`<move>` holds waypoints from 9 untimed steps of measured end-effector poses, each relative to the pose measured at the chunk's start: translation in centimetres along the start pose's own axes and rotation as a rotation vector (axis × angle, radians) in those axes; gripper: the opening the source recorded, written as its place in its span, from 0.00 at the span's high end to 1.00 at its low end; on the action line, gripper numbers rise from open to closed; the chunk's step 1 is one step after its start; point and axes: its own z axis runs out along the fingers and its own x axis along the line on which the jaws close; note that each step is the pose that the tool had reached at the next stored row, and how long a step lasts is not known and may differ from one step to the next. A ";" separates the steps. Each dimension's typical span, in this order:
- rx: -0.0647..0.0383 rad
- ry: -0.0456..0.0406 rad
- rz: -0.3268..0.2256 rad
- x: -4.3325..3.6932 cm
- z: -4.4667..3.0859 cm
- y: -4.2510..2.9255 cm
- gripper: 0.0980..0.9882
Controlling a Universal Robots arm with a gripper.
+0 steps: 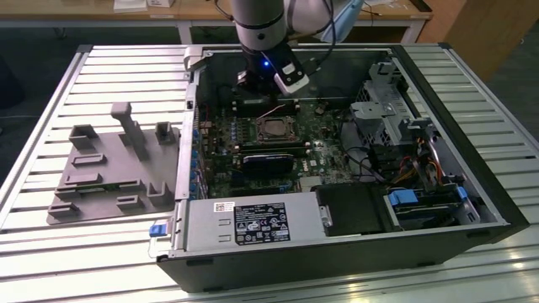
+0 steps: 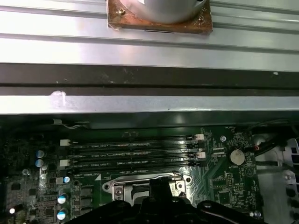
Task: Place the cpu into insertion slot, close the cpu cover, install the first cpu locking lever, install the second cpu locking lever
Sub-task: 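Install the first cpu locking lever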
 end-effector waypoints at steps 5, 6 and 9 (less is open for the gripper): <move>0.000 -0.0022 0.002 0.16 0.81 -0.17 1.00; 0.001 -0.0025 0.004 0.18 0.93 -0.18 1.00; 0.001 -0.0030 0.006 0.24 1.20 -0.17 1.00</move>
